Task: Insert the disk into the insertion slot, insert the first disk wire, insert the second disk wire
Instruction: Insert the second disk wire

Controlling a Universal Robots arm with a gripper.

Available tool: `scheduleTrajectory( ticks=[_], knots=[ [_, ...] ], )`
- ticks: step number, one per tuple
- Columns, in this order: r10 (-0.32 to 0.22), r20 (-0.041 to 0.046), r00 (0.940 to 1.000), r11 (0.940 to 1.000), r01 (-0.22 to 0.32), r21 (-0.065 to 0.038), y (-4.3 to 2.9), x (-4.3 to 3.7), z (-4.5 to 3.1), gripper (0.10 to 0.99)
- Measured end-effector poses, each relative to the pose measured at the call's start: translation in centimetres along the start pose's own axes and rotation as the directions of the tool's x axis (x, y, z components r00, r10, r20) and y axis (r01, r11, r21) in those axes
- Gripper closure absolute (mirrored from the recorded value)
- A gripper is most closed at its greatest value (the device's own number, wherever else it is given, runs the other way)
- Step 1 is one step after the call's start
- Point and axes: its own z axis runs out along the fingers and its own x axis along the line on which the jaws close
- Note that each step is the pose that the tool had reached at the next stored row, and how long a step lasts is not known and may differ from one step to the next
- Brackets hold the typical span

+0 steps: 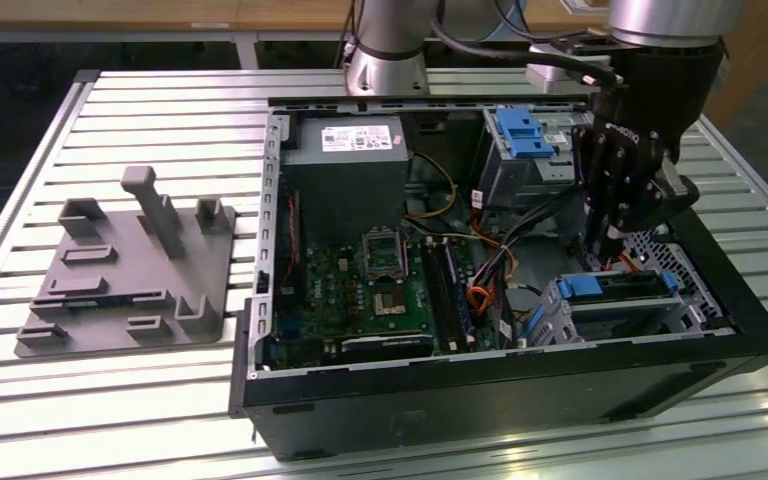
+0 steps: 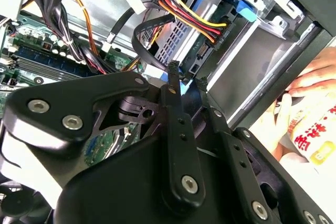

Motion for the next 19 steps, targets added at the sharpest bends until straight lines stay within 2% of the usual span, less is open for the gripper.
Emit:
scheduleTrajectory(
  ticks=[7,8,9,10,16,19],
  knots=[
    [0.001,0.0004,1.0000,1.0000,-0.001,0.000,0.00,0.02,0.20,0.820],
    [0.001,0.0006,1.0000,1.0000,-0.001,0.000,0.00,0.02,0.22,0.882],
    [0.001,0.0008,1.0000,1.0000,-0.001,0.000,0.00,0.02,0.22,0.882],
    [0.001,0.0015,1.0000,1.0000,-0.001,0.000,0.00,0.01,0.23,0.941],
    [0.001,0.0032,1.0000,1.0000,-0.001,0.000,0.00,0.02,0.23,0.941],
    [0.002,0.0107,0.9999,1.0000,-0.002,0.001,0.00,0.05,0.25,0.941]
  ],
)
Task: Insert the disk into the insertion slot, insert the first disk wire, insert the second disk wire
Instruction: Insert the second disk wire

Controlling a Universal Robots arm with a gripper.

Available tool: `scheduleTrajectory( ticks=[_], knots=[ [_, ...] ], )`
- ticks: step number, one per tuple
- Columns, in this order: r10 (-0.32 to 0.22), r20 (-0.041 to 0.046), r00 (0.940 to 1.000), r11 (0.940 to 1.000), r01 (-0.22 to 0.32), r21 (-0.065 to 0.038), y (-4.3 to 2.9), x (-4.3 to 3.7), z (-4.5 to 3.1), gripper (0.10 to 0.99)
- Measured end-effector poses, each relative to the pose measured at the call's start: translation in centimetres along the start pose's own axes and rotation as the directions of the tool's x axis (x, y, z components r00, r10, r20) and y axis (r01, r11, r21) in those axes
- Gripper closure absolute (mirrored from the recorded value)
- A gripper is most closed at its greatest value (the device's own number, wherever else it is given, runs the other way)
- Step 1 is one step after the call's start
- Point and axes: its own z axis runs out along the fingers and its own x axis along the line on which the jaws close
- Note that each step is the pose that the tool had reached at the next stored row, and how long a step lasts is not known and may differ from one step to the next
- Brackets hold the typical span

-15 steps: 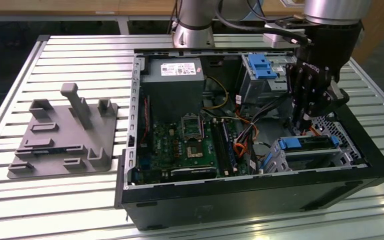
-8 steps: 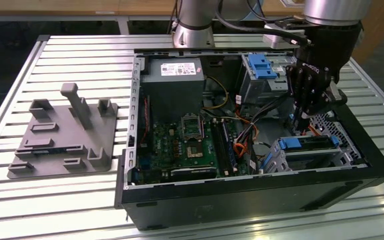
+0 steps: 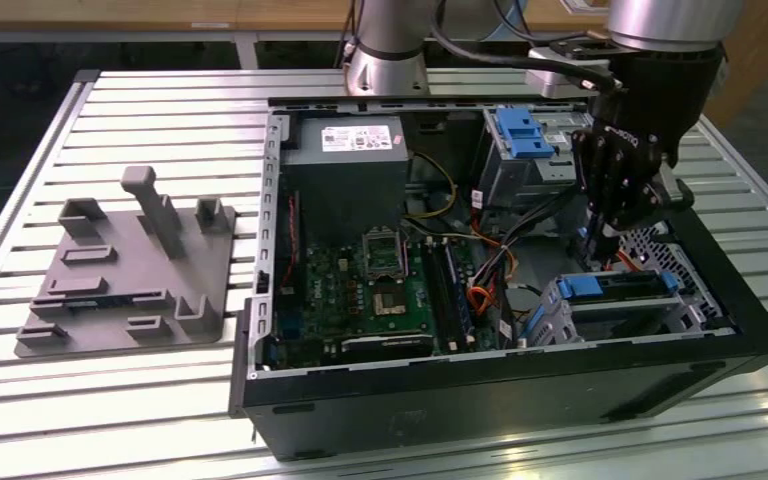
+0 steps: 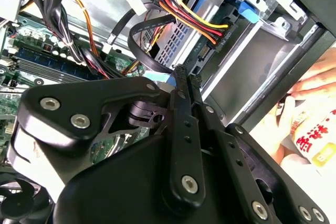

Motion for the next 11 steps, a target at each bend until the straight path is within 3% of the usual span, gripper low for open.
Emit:
scheduleTrajectory(
  ticks=[6,11],
  knots=[
    [0.005,0.0366,0.9993,0.9999,-0.005,0.010,0.07,0.28,0.06,0.941],
    [0.005,0.0470,0.9989,0.9999,-0.006,0.010,0.08,0.30,0.01,0.941]
  ],
)
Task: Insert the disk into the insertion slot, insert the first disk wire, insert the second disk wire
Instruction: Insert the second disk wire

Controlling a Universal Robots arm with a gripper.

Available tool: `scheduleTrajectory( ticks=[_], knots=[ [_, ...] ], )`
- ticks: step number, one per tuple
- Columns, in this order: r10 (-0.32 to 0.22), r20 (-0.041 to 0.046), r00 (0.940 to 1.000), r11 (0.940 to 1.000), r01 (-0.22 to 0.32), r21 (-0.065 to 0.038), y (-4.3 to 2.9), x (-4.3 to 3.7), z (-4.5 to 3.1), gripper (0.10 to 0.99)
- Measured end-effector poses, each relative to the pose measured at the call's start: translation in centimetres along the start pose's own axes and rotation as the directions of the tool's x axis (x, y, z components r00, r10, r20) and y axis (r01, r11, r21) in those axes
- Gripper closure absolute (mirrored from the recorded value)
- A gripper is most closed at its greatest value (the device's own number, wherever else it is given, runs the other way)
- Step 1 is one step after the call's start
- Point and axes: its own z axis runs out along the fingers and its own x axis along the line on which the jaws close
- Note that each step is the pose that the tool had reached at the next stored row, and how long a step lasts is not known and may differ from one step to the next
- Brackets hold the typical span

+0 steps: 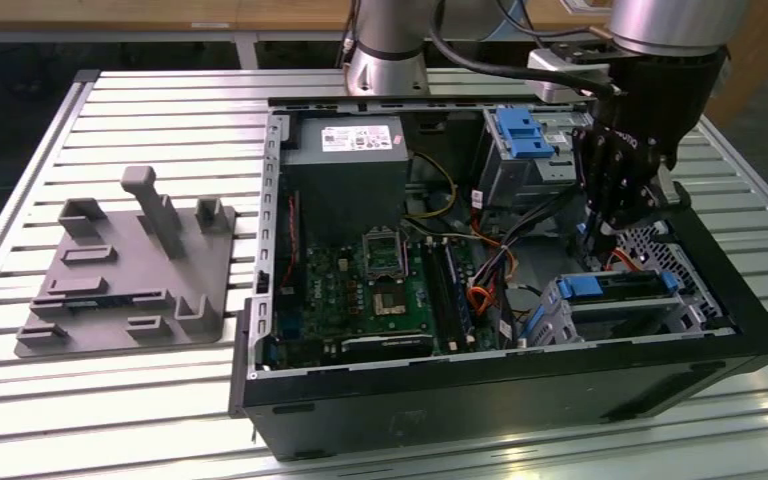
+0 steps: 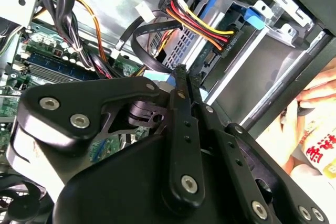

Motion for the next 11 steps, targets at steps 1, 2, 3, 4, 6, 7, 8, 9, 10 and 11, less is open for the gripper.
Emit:
scheduleTrajectory(
  ticks=[1,2,3,4,6,7,8,9,10,11],
  knots=[
    [0.000,0.0012,1.0000,1.0000,0.000,0.000,0.00,0.00,-0.01,0.941],
    [0.000,0.0026,1.0000,1.0000,0.000,0.000,0.00,0.01,-0.02,0.925],
    [0.000,0.0039,1.0000,1.0000,0.000,0.000,0.00,0.01,-0.03,0.925],
    [0.000,0.0057,1.0000,1.0000,0.000,0.000,0.00,0.03,-0.03,0.925],
    [0.001,0.0135,0.9999,1.0000,-0.001,0.002,-0.01,0.09,0.00,0.863],
    [0.002,0.0185,0.9998,1.0000,-0.002,0.004,-0.01,0.13,0.00,0.863],
    [0.003,0.0251,0.9997,1.0000,-0.003,0.006,0.00,0.18,0.02,0.863],
    [0.004,0.0335,0.9994,0.9999,-0.005,0.009,0.02,0.23,0.03,0.863],
    [0.005,0.0402,0.9992,0.9999,-0.006,0.012,0.04,0.30,0.04,0.863],
    [0.006,0.0460,0.9989,0.9998,-0.007,0.016,0.06,0.37,0.06,0.863]
  ],
)
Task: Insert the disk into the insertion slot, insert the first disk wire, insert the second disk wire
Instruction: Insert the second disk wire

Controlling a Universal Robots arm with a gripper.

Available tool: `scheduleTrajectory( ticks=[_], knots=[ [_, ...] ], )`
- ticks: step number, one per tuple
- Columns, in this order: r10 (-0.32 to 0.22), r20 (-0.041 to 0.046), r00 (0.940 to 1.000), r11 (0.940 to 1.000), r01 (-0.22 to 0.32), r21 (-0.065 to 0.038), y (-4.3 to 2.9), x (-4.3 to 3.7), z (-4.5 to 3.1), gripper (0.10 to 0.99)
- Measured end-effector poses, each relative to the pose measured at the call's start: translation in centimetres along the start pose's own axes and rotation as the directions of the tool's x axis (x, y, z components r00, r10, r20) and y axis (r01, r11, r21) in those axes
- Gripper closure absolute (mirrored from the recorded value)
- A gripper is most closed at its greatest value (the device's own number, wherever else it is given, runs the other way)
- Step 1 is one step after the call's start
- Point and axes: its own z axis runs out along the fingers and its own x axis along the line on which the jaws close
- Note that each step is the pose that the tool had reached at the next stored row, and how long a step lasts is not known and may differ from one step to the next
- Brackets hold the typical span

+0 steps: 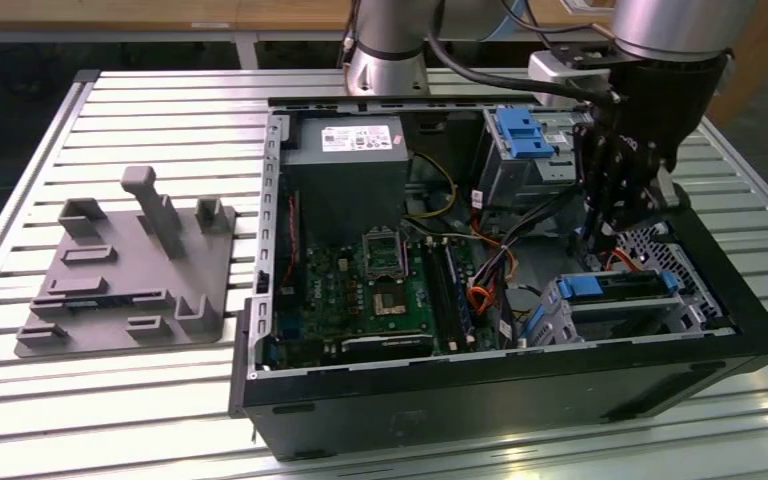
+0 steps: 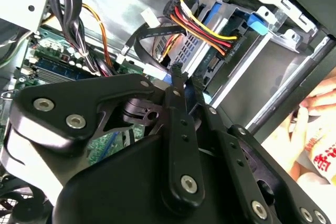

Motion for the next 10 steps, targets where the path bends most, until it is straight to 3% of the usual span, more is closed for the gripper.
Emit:
scheduleTrajectory(
  ticks=[3,7,10],
  knots=[
    [0.003,0.0108,0.9999,0.9999,-0.003,0.010,0.08,0.24,0.04,0.863],
    [0.005,0.0157,0.9999,0.9998,-0.005,0.019,0.18,0.46,0.07,0.863],
    [0.005,0.0171,0.9998,0.9998,-0.005,0.021,0.20,0.63,0.10,0.945]
  ],
)
